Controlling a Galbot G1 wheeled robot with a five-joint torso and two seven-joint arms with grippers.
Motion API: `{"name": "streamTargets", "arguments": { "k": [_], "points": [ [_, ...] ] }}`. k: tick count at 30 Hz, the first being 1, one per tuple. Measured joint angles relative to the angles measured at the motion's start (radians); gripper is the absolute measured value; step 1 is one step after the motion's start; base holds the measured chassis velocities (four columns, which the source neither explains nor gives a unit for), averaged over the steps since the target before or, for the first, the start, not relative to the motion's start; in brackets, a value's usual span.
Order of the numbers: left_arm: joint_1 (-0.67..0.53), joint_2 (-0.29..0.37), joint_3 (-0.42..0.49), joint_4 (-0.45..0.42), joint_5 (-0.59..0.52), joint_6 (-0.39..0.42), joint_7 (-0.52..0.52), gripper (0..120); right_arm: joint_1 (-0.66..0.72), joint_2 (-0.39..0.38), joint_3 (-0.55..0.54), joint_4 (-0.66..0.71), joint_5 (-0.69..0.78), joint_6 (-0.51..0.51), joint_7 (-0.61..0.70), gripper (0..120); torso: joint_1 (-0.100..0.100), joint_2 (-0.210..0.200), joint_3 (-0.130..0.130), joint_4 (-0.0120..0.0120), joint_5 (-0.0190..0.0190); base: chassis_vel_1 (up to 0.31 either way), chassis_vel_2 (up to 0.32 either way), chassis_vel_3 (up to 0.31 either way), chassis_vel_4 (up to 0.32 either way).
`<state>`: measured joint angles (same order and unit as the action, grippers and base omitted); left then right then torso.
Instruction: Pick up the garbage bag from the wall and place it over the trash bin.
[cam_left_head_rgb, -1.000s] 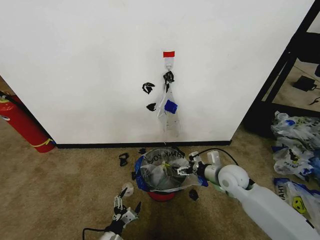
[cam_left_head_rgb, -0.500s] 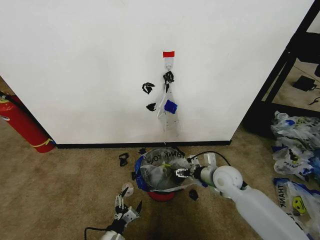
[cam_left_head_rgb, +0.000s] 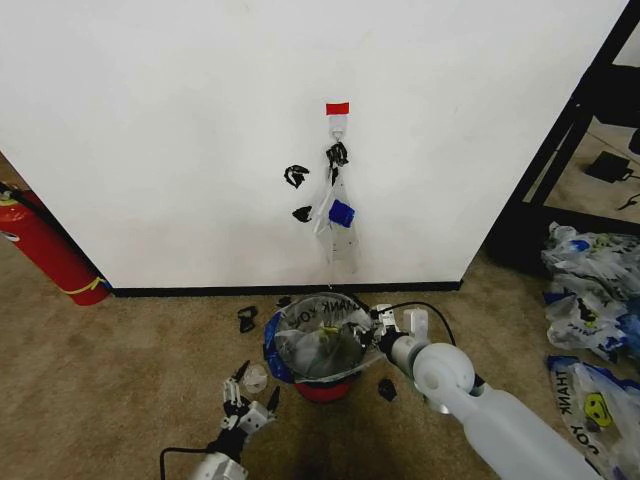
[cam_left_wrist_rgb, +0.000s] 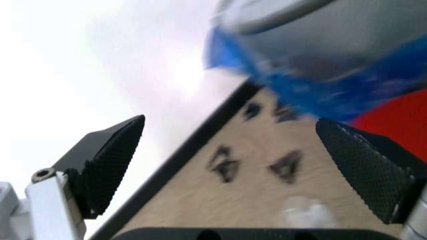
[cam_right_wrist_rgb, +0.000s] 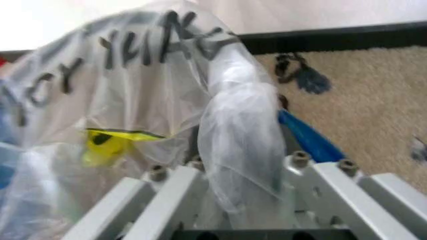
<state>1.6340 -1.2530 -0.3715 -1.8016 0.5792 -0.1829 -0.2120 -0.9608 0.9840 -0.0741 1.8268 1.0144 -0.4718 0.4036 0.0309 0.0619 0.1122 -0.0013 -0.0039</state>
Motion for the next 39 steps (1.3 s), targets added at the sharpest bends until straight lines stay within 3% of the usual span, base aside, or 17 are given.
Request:
{"name": "streamTargets", "arguments": {
  "k": [4,11,13,14,15,20,25,27,30,32,36,39],
  "points": [
    [0.000,0.007,-0.003,-0.014,-0.001,0.029,-0.038,100,-0.005,0.005,0.006,-0.026,0.008,-0.005,0.024,1,0.000,0.000,0.000,-0.0004,-0.0001,0.000,0.000,0.000,0.000],
    [0.007,0.005,0.006,-0.012,-0.001,0.028,-0.043,100,0.000,0.017,0.009,-0.055,0.011,-0.008,0.011,1,0.000,0.000,-0.001,-0.0005,-0.0005,0.000,0.000,0.000,0.000],
    [0.008,0.003,0.009,-0.005,0.001,0.022,-0.045,100,0.005,0.023,0.003,-0.078,0.016,-0.022,0.007,8,0.000,0.000,0.000,0.0008,-0.0003,0.000,0.000,0.000,0.000],
    [0.008,0.005,0.009,-0.002,0.001,0.021,-0.045,100,0.011,0.026,0.003,-0.080,0.021,-0.031,0.006,12,0.000,0.000,0.000,-0.0004,0.0004,0.000,0.000,0.000,0.000],
    [0.007,0.004,0.010,-0.002,0.001,0.018,-0.046,100,0.018,0.029,0.004,-0.084,0.026,-0.041,0.005,18,0.000,0.000,0.000,0.0005,0.0001,0.000,0.000,0.000,0.000],
    [0.007,0.004,0.010,0.001,0.002,0.013,-0.045,100,0.034,0.034,0.003,-0.089,0.033,-0.062,0.004,32,0.000,0.000,0.000,-0.0001,0.0002,0.000,0.000,0.000,0.000],
    [0.007,0.000,0.016,0.011,0.003,0.006,-0.045,100,0.057,0.044,0.001,-0.098,0.039,-0.103,-0.002,54,0.000,0.000,0.000,0.0000,0.0000,0.000,0.000,0.000,0.000],
    [0.007,0.000,0.016,0.011,0.003,0.006,-0.045,100,0.058,0.044,0.001,-0.098,0.039,-0.104,-0.002,54,0.000,0.000,0.000,0.0000,0.0000,0.000,0.000,0.000,0.000],
    [0.007,-0.001,0.018,0.012,0.003,0.005,-0.045,100,0.074,0.053,-0.001,-0.106,0.046,-0.133,-0.006,71,0.000,0.000,0.000,-0.0002,0.0000,0.000,0.000,0.000,0.000],
    [0.005,-0.001,0.018,0.013,0.003,0.005,-0.046,100,0.084,0.057,0.000,-0.108,0.063,-0.166,-0.006,77,0.000,0.000,0.000,-0.0002,-0.0001,0.000,0.000,0.000,0.000],
    [0.004,0.000,0.018,0.013,0.004,0.005,-0.047,100,0.091,0.059,0.002,-0.108,0.082,-0.191,-0.004,70,0.000,0.000,0.000,-0.0001,0.0000,0.000,0.000,0.000,0.000],
    [0.002,0.000,0.019,0.015,0.003,0.005,-0.052,100,0.103,0.057,0.005,-0.102,0.112,-0.234,0.006,53,0.000,0.000,0.000,0.0001,0.0002,0.000,0.000,0.000,0.000]
  ]
}}
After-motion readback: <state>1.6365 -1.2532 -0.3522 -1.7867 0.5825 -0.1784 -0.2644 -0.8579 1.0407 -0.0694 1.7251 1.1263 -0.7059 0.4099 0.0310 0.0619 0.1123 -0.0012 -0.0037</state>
